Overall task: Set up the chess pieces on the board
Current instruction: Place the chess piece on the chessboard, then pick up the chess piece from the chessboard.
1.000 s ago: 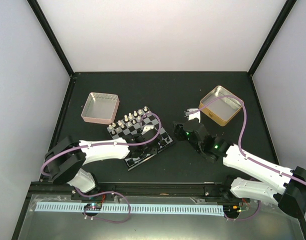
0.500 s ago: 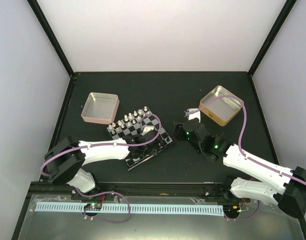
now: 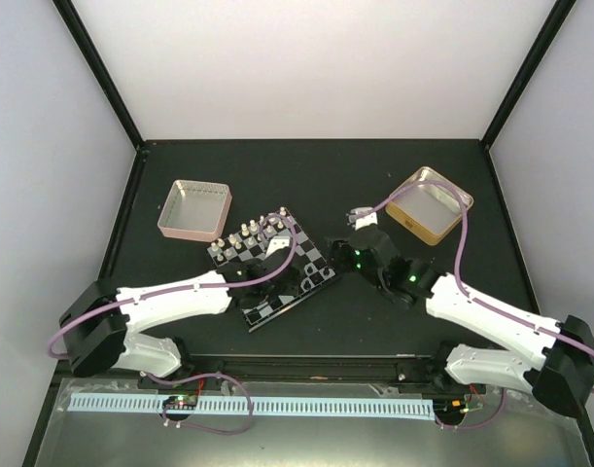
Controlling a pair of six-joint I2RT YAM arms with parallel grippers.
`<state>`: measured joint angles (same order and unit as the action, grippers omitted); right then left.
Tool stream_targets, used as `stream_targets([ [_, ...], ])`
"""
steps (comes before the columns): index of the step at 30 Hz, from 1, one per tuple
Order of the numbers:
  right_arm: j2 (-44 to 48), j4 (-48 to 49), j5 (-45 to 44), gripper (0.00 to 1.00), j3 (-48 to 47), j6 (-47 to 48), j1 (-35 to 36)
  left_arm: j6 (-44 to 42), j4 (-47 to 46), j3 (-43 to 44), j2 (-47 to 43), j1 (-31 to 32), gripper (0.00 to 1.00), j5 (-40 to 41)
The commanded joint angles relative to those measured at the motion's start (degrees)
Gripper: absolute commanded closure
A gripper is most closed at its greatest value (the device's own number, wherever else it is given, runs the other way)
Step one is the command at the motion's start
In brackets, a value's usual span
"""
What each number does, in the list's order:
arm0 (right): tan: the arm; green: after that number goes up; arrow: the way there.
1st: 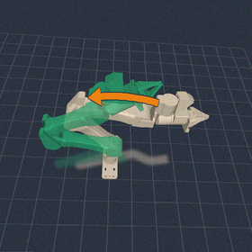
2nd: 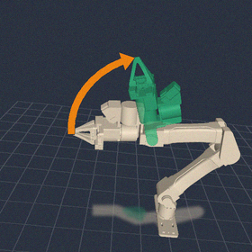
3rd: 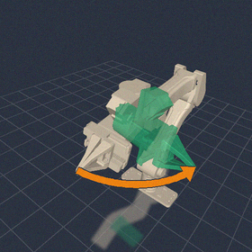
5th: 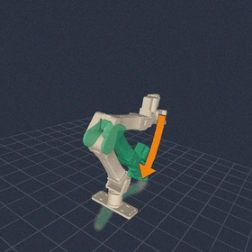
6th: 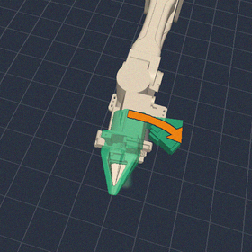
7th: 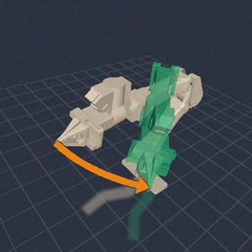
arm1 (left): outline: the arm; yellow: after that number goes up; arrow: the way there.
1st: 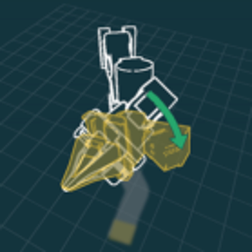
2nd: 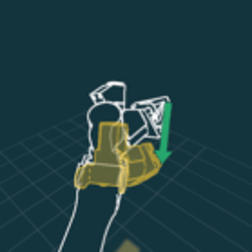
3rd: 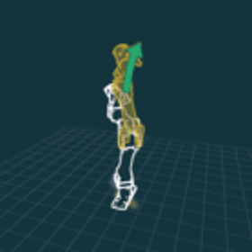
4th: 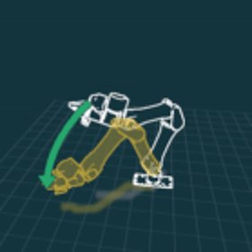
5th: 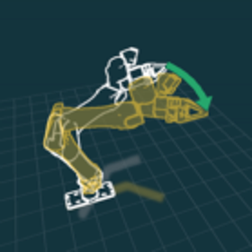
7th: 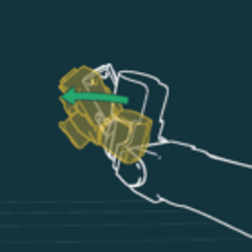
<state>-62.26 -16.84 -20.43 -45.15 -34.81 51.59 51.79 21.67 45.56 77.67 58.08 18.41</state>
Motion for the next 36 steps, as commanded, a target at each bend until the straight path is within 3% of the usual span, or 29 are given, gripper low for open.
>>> stream_targets([
  [1,-4.6,-0.6,7.0,0.24,-5.0,1.8,-0.4,-0.3,3.3,-0.1,-6.0,-1.8,0.61,4.0],
  [9,-22.9,-5.2,18.9,0.28,-17.7,5.5,-0.4,-0.8,4.6,-9.0,-22.2,-9.0,0.49,13.1],
  [16,-38.7,-10.5,24.0,0.38,-29.0,3.4,0.1,-4.8,4.9,-15.1,-33.2,-19.3,0.44,11.6],
  [24,-48.3,-12.6,28.4,0.49,-36.4,1.6,0.1,-9.1,2.9,-17.8,-37.6,-25.9,0.40,8.4],
  [36,-55.6,-17.0,26.0,0.53,-43.1,2.8,0.3,-9.8,-3.7,-23.6,-38.2,-30.9,0.39,0.8],
])
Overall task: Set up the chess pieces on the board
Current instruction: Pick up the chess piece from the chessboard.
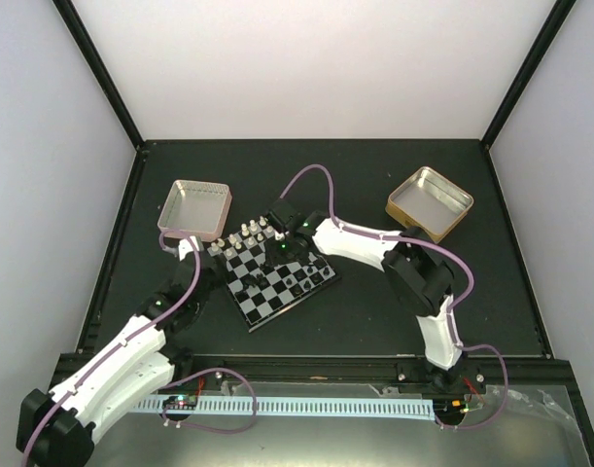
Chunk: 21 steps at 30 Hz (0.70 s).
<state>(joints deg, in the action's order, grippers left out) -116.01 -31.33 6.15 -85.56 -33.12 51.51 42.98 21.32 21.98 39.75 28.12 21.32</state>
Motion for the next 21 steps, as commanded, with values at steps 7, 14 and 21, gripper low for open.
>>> stream_targets([
  [7,-4.9,-5.1,-1.7,0.53,-6.3,3.4,1.0,-0.9,-5.2,-2.0,-1.1,-1.1,0.39,-2.4],
  [14,-7.4,-6.9,-3.4,0.54,-8.2,4.2,1.6,-0.8,-5.4,-2.3,-1.5,-1.1,0.35,-2.5],
  [21,-5.4,-5.4,-7.2,0.63,-4.1,5.1,1.6,-1.1,-5.6,-2.4,-1.8,-1.1,0.33,-3.2],
])
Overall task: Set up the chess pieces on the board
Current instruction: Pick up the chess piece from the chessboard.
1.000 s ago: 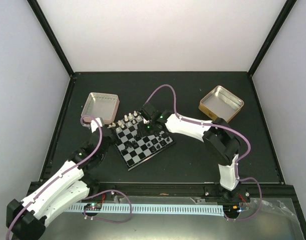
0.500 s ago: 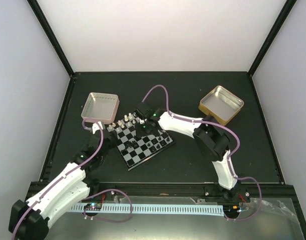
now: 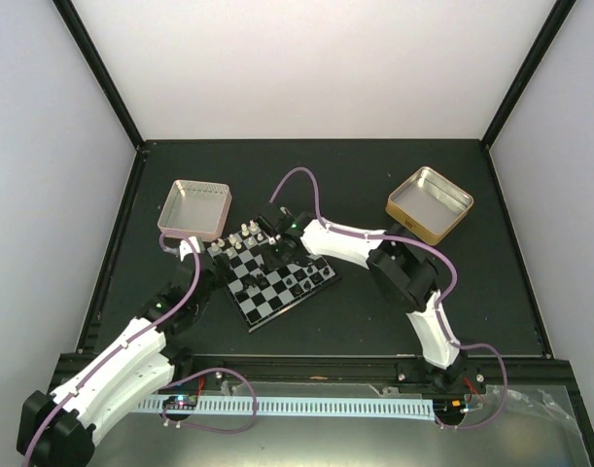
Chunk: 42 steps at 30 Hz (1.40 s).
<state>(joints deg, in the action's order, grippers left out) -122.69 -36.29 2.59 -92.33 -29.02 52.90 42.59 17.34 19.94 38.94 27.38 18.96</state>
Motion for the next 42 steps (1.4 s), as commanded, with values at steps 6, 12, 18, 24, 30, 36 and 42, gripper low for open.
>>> stream_targets([
  [6,1.9,0.9,-3.8,0.68,4.0,3.7,0.2,-1.0,-2.0,-0.8,-1.7,-0.4,0.31,-1.2],
  [12,1.1,2.6,-3.6,0.72,4.5,5.5,0.3,-1.3,-2.3,-0.8,-1.6,-0.4,0.30,-1.4],
  [18,0.9,4.2,-3.6,0.83,5.3,6.6,0.3,-1.3,-2.5,-0.7,-1.2,-0.4,0.29,-1.4],
  [24,5.4,11.5,-3.9,0.88,11.2,8.6,0.3,-4.6,-5.7,-1.1,-2.5,-0.4,0.28,-6.1],
  [30,17.8,28.2,-2.1,0.89,23.3,14.9,0.3,-9.3,-12.3,-1.4,-5.9,-0.5,0.26,-17.8],
  [36,27.2,39.0,-0.2,0.89,31.7,17.6,0.3,-7.9,-12.2,2.5,-5.4,-0.7,0.18,-23.6],
  [42,36.2,49.0,3.8,0.89,40.4,19.9,0.3,-8.0,-9.1,10.7,-2.6,-1.5,0.17,-33.0],
])
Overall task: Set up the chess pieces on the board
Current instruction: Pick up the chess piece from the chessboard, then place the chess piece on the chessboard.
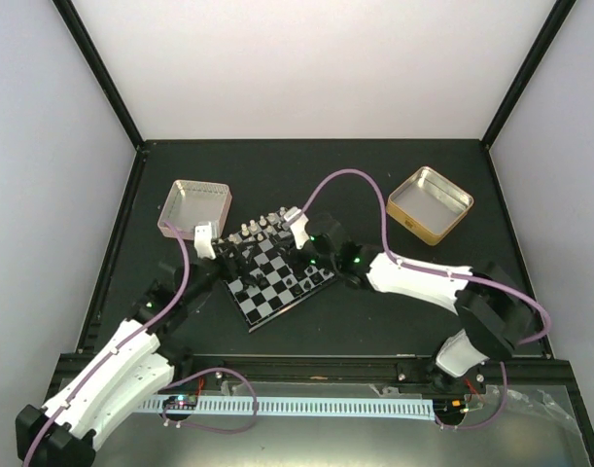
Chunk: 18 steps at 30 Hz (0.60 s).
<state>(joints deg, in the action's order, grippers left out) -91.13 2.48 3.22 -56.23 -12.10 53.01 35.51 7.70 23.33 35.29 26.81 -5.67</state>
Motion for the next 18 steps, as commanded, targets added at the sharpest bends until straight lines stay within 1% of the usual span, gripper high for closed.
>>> stream_targets([
  [1,6.1,11.3,3.6,0.88,5.9,3.4,0.1,-1.4,1.2,8.9,1.4,-1.3,0.17,-9.7],
  [5,10.7,13.1,4.9,0.88,8.0,4.6,0.2,-2.7,3.0,15.1,3.9,-2.4,0.16,-18.8],
  [7,12.1,9.9,5.9,0.89,6.1,4.6,0.2,-3.3,4.4,17.7,5.6,-2.7,0.19,-22.3],
  [10,14.5,7.2,8.2,0.88,4.4,5.0,0.2,-3.4,7.4,21.3,6.3,-3.1,0.28,-23.2],
  [13,16.5,7.0,9.9,0.88,4.2,5.5,0.2,-3.3,9.4,24.0,7.1,-3.3,0.33,-25.1],
  [16,17.6,6.6,11.4,0.88,3.8,6.2,0.2,-2.6,10.4,25.3,8.4,-3.4,0.37,-27.4],
  [18,18.2,6.7,12.2,0.88,3.8,6.7,0.2,-1.6,10.3,25.3,9.0,-3.4,0.43,-28.7],
])
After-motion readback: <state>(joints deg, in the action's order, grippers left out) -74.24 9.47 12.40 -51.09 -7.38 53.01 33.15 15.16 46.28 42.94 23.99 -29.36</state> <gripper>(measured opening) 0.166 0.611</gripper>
